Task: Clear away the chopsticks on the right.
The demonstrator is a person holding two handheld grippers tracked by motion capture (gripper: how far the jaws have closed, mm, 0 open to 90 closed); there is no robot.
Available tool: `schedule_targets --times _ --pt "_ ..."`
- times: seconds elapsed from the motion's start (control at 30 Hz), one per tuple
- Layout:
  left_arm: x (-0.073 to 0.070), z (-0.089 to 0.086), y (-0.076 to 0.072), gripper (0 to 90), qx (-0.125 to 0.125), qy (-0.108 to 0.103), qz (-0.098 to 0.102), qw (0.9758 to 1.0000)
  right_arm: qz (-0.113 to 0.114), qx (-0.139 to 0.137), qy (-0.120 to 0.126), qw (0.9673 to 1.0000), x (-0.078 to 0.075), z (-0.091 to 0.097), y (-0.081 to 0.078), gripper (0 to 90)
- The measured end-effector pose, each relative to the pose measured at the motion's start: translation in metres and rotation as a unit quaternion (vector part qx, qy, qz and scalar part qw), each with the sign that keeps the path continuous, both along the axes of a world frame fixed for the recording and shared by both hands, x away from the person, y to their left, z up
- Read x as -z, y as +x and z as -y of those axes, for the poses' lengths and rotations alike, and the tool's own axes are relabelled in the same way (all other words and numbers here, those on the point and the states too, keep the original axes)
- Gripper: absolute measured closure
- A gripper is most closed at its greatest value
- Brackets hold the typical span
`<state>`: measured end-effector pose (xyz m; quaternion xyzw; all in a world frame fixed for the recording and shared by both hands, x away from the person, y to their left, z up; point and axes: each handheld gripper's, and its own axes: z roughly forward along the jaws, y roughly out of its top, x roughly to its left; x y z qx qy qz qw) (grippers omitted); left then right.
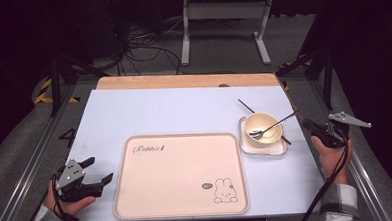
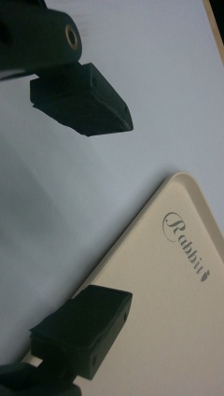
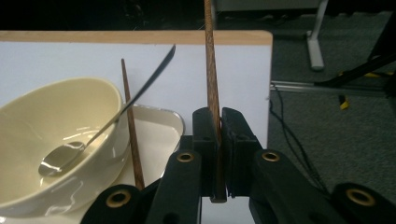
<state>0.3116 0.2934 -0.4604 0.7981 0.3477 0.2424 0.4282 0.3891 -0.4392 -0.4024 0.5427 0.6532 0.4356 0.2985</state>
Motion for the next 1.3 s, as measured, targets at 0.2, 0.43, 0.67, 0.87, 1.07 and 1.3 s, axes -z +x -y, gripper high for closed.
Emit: schedule_targets --times 0.2,0.43,0.67,0.87,1.07,1.3 --pt "0.0 -0.001 0.0 17.2 -0.002 0.0 0.0 1.0 0.042 -0.002 0.018 0.999 -0.02 -0.001 -0.009 85.3" --pt "0.0 0.0 -0.002 17.4 0.003 0.002 0.002 1.0 0.078 -0.025 0.027 0.9963 -0.041 -0.01 -0.023 85.3" --pt "-0.001 0.0 -0.002 17.9 0.001 0.005 0.004 1.0 0.101 -0.054 0.023 0.9932 -0.056 -0.028 -0.034 85.3" --pt "0.0 0.0 -0.002 17.8 0.001 0.003 0.005 1.0 0.117 -0.085 0.019 0.9893 -0.069 -0.046 -0.043 85.3" --pt "0.0 0.0 -0.003 18.4 -0.001 0.006 0.006 1.0 0.12 -0.123 0.01 0.985 -0.076 -0.067 -0.051 85.3" --pt "-0.001 -0.001 -0.004 18.3 0.0 0.009 0.009 0.9999 0.116 -0.161 -0.004 0.9802 -0.075 -0.092 -0.06 85.2"
